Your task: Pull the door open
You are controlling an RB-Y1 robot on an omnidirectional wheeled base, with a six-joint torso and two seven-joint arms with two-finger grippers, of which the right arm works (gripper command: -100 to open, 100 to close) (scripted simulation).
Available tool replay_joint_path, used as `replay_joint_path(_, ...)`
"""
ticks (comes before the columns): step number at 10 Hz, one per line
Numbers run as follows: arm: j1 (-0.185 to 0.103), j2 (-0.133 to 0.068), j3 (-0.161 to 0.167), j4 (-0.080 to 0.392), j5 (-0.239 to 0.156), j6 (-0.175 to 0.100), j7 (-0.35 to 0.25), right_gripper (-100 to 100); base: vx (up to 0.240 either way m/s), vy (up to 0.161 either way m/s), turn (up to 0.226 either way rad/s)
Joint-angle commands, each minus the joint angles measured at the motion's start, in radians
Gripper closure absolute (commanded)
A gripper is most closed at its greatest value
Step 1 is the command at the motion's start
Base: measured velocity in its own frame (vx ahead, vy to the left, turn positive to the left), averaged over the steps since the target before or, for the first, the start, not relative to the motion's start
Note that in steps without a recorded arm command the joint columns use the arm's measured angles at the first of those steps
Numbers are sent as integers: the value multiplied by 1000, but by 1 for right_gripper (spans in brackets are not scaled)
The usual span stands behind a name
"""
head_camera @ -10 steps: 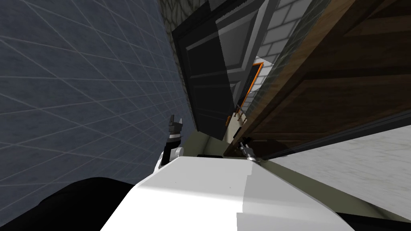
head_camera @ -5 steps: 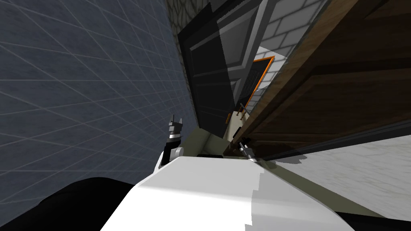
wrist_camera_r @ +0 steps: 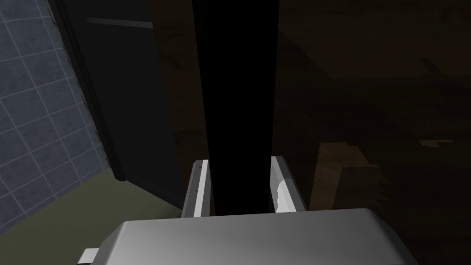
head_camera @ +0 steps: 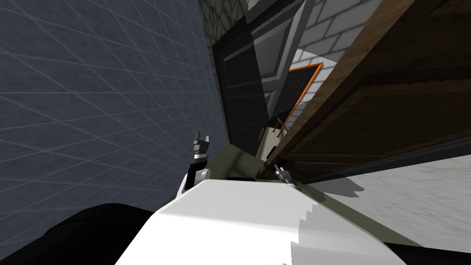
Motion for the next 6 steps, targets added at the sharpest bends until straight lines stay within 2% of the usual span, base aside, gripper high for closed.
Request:
replay_joint_path(1, 2, -9, 8, 14, 6, -25, -14, 100, -237, -78, 177)
replay_joint_path(6, 3, -33, 32, 48, 21, -82, -51, 100, -244, -58, 146)
